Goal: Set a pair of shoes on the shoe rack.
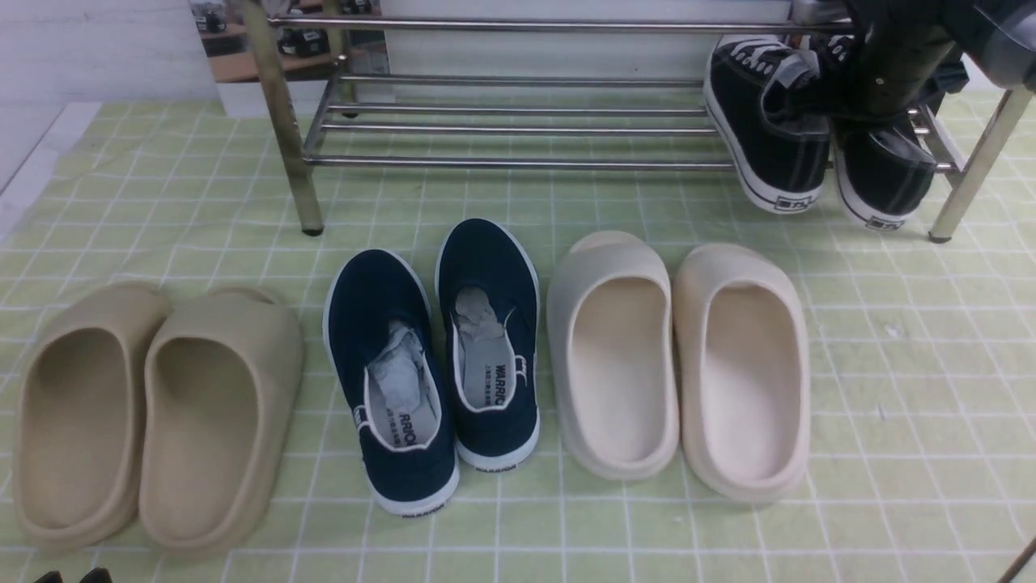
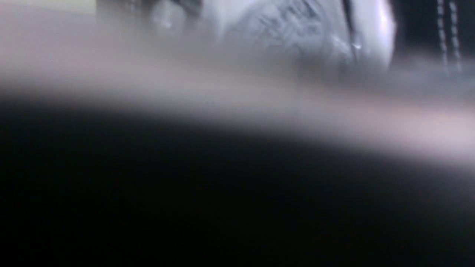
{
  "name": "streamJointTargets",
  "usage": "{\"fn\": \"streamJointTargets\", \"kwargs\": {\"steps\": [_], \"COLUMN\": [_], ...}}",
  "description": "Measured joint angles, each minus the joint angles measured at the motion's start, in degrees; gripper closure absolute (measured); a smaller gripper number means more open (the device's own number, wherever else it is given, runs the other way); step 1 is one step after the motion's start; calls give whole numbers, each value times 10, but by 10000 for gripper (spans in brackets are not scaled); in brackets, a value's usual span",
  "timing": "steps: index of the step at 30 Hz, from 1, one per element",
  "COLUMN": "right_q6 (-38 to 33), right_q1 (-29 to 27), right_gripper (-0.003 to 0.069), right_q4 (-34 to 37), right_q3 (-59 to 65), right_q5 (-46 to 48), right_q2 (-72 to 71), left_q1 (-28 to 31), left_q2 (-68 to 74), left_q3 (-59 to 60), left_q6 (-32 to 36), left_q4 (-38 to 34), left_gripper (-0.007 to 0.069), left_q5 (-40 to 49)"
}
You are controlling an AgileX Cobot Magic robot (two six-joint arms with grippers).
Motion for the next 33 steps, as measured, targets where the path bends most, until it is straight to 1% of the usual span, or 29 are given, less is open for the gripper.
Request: {"fn": "streamJointTargets", "kwargs": {"steps": [3, 4, 8, 12, 15, 18, 21, 25, 28, 29, 30, 31, 32, 33], "right_q6": [-13, -17, -21, -23, -23, -23, -30, -36, -37, -37, -37, -38, -42, -43], "right_q1": [0, 0, 0, 0, 0, 0, 0, 0, 0, 0, 0, 0, 0, 0], "right_gripper": [545, 484, 307, 214, 190, 188, 191, 224, 274, 305, 386, 413, 460, 470], "right_q4": [-5, -4, 13, 38, 49, 53, 54, 57, 68, 68, 83, 85, 86, 87], "right_q3": [-1, -1, -2, -2, 10, 39, 105, 157, 166, 167, 169, 169, 169, 169], "right_q5": [-9, -12, 4, 21, 24, 24, 24, 31, 49, 55, 63, 65, 65, 65], "right_q2": [0, 0, -5, -28, -58, -88, -137, -177, -198, -206, -232, -245, -262, -262], "left_q1": [0, 0, 0, 0, 0, 0, 0, 0, 0, 0, 0, 0, 0, 0], "left_q2": [0, 0, 0, 0, 0, 0, 0, 0, 0, 0, 0, 0, 0, 0], "left_q3": [0, 0, 0, 0, 0, 0, 0, 0, 0, 0, 0, 0, 0, 0], "left_q6": [0, 0, 0, 0, 0, 0, 0, 0, 0, 0, 0, 0, 0, 0], "left_q4": [0, 0, 0, -1, -1, -1, 0, 0, 0, 0, 0, 0, 0, 0], "left_gripper": [386, 386, 386, 386, 386, 386, 386, 386, 386, 386, 386, 386, 386, 386], "left_q5": [0, 0, 0, 0, 0, 0, 0, 0, 0, 0, 0, 0, 0, 0]}}
